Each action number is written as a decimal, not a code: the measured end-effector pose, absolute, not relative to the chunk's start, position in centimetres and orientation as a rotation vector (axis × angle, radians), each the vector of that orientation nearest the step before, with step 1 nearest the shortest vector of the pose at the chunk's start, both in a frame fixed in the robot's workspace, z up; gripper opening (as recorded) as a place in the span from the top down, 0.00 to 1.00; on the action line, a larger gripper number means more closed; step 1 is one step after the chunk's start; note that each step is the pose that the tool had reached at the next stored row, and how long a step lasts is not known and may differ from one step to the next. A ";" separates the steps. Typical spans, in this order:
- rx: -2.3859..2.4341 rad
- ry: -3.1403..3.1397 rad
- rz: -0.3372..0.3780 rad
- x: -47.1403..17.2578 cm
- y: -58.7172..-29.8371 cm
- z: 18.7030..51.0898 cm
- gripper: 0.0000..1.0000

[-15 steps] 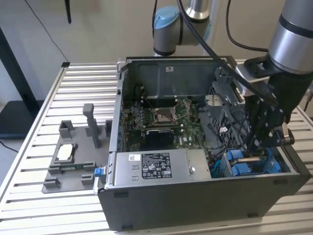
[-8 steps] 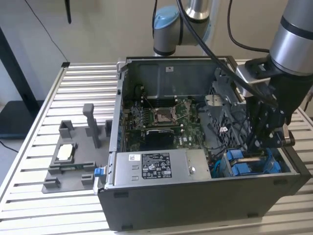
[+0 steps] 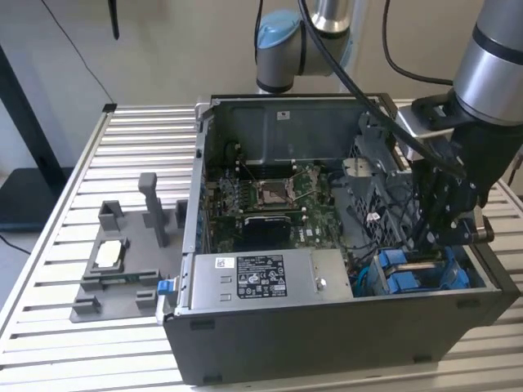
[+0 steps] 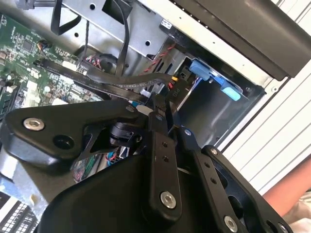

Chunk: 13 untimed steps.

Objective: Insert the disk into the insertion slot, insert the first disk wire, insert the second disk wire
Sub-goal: 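Insert the second disk wire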

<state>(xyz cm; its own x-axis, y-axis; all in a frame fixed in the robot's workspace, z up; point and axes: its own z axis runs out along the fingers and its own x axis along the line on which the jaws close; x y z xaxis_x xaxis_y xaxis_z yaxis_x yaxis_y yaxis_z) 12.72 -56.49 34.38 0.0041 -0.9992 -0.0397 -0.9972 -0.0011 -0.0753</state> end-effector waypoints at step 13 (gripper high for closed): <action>-2.147 2.140 -0.081 11.3 -56.5 35.9 0.84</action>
